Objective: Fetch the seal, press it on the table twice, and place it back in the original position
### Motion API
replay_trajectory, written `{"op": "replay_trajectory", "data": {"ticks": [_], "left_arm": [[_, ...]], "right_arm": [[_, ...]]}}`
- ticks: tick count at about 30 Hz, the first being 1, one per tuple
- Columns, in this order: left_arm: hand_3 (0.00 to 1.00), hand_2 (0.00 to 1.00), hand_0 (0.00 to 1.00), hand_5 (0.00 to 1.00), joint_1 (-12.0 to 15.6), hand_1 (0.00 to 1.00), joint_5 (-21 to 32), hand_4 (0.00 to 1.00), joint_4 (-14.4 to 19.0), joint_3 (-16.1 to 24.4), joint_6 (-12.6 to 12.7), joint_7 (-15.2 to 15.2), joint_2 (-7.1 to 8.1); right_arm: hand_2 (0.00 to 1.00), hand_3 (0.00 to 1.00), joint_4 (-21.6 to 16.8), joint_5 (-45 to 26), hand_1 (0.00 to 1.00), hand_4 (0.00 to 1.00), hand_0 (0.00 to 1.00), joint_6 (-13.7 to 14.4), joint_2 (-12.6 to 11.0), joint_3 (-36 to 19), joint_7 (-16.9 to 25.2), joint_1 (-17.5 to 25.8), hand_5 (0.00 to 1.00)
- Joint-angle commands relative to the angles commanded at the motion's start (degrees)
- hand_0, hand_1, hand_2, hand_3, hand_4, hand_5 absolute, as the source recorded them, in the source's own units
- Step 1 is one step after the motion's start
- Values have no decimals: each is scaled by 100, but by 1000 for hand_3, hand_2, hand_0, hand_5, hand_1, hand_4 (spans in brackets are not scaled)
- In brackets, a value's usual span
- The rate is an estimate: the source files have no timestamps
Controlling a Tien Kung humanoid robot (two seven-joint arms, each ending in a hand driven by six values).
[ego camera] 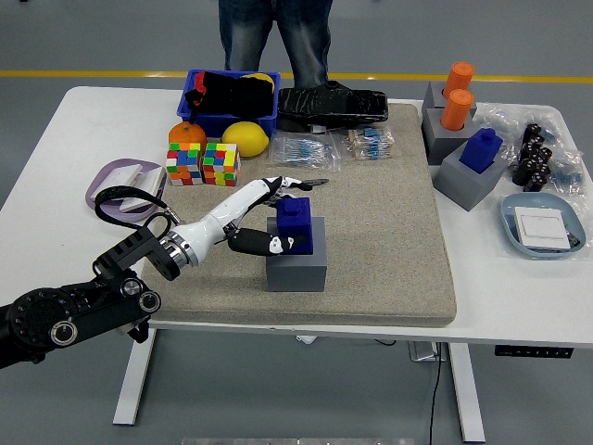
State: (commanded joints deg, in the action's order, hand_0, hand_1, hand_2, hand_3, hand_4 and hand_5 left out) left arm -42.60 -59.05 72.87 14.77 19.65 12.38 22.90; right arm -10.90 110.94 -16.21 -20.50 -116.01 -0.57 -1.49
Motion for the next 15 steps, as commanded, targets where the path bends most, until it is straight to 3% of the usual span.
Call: {"op": "replay_trajectory", "data": {"ticks": [15], "left_arm": [[829, 514, 625, 2, -102, 534, -96, 675, -24, -129, -12, -49, -44]], "right_arm": [[657, 614, -5, -6, 683, 797, 787, 7, 3, 6, 4, -7, 447]]}}
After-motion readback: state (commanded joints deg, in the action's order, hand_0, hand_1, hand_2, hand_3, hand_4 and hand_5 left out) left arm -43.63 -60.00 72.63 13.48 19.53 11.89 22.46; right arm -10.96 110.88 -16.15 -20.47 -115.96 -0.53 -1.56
